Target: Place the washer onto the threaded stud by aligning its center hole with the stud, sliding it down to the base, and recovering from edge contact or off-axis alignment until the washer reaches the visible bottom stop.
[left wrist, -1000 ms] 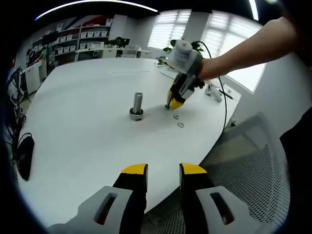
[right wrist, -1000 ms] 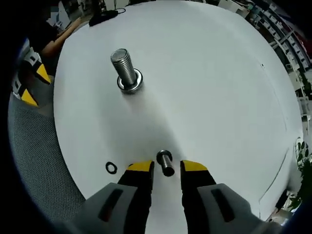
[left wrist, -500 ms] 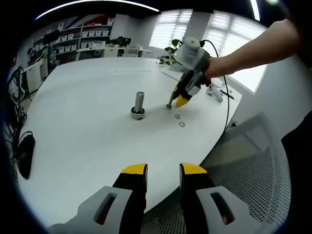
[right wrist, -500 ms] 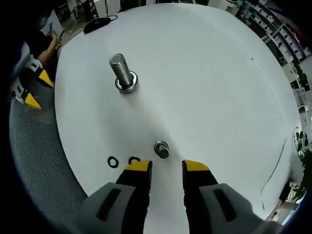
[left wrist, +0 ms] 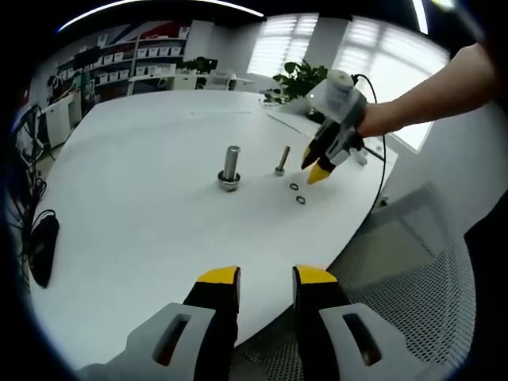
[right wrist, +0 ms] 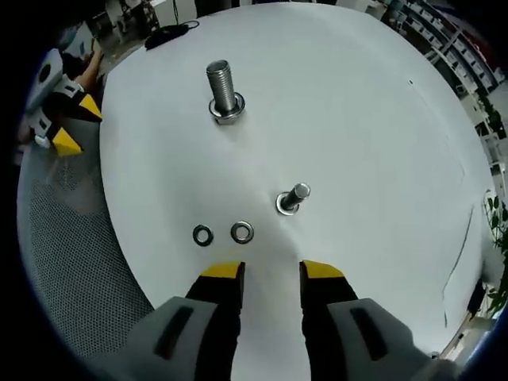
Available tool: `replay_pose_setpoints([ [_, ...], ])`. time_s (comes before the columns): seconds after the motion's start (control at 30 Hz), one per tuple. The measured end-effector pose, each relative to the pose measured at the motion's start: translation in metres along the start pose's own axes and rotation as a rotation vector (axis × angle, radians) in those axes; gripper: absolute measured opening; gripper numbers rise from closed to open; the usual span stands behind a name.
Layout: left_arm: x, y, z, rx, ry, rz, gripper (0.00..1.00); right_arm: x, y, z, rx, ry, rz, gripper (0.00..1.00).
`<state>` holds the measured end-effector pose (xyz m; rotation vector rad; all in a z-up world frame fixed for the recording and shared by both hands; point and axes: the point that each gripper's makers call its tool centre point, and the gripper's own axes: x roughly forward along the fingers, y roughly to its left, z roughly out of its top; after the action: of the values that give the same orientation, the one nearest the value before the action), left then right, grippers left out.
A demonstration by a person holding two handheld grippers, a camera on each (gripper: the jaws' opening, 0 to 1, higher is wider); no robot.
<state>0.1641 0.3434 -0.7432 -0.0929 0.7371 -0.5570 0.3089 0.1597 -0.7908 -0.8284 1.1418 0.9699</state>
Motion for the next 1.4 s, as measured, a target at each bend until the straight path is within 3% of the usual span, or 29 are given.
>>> replay_pose_setpoints([
  [0.17, 0.0, 0.001, 0.001, -0.001, -0.01, 0.002, 0.24, 0.008, 0.014, -0.005, 0.021, -0.007, 0.018, 0.31],
  [0.4, 0.0, 0.001, -0.002, 0.0, 0.001, 0.003, 0.24, 0.011, 0.023, 0.013, 0.016, -0.043, 0.026, 0.3],
  [0.7, 0.0, 0.0, -0.002, 0.005, 0.004, 0.001, 0.25, 0.013, 0.022, 0.024, 0.019, -0.054, 0.026, 0.3],
  [1.1, 0.0, 0.001, 0.0, 0.006, -0.003, 0.001, 0.24, 0.014, 0.018, 0.025, 0.046, -0.077, 0.032, 0.27],
  [1.17, 0.0, 0.001, 0.0, 0.005, -0.003, 0.002, 0.24, 0.015, 0.017, 0.026, 0.079, -0.087, 0.025, 0.23],
  [1.4, -0.001, 0.001, 0.0, 0.006, -0.002, 0.005, 0.24, 0.015, 0.02, 0.03, 0.045, -0.067, 0.023, 0.16],
])
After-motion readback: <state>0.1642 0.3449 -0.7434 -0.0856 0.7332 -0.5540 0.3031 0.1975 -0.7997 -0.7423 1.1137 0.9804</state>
